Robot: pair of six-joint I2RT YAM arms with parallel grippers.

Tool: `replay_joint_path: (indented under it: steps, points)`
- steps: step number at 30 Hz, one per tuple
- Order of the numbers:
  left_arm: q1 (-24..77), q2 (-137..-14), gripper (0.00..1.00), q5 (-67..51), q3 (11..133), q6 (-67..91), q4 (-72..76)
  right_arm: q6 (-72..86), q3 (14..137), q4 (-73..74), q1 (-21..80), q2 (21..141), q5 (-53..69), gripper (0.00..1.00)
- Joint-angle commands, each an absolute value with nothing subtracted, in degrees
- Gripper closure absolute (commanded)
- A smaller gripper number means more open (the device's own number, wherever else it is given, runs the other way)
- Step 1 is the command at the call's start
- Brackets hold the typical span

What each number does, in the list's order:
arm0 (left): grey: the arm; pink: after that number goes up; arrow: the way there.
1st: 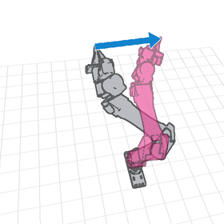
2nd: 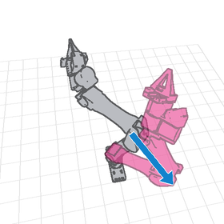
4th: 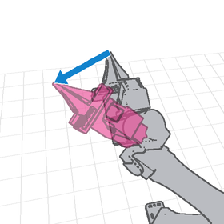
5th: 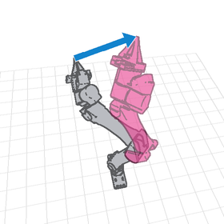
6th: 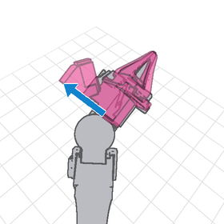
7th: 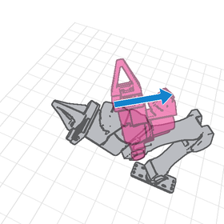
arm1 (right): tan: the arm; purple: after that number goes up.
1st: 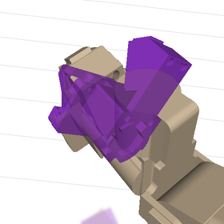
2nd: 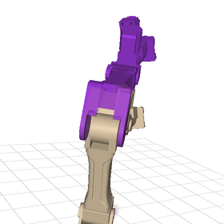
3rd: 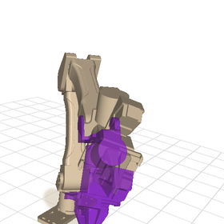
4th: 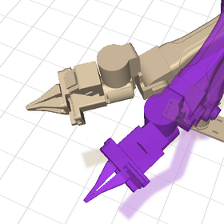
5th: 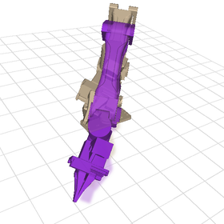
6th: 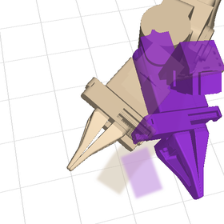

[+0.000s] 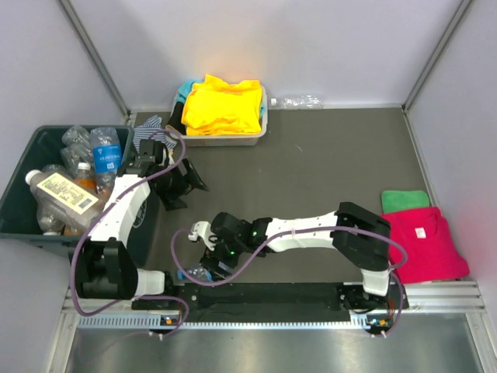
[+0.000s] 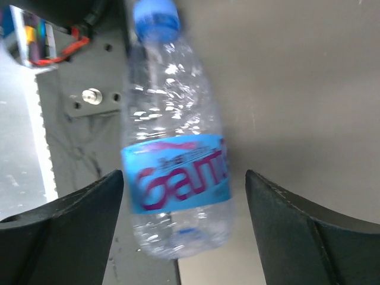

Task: Put the plastic bottles in the bin
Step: Pick up the plastic bottle from the corner of the board.

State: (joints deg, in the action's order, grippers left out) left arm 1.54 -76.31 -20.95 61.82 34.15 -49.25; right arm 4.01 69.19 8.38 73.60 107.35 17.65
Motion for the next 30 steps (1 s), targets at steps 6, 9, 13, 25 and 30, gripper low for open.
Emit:
replay_joint_path:
  steps: [6, 9, 13, 25, 30]
  points:
    - [0.4, -78.0, 0.01, -25.7, 64.9, 29.7, -49.8, 4.9, 70.5, 7.2, 74.3, 109.8, 10.3, 0.28]
    - [0.4, -77.3, 0.01, -26.7, 65.9, 28.7, -49.8, 5.8, 69.2, 6.1, 74.3, 107.7, 7.7, 0.53]
    - [0.4, -76.5, 0.01, -27.9, 67.4, 27.8, -49.7, 7.4, 66.7, 4.3, 74.2, 102.4, 1.6, 0.77]
    - [4.5, -73.0, 0.01, -33.0, 67.8, 28.4, -45.4, 11.2, 60.5, 4.0, 70.0, 82.4, -15.2, 0.84]
    - [7.7, -71.4, 0.01, -33.2, 67.9, 32.4, -41.1, 10.8, 62.7, 4.9, 67.1, 78.5, -15.8, 0.82]
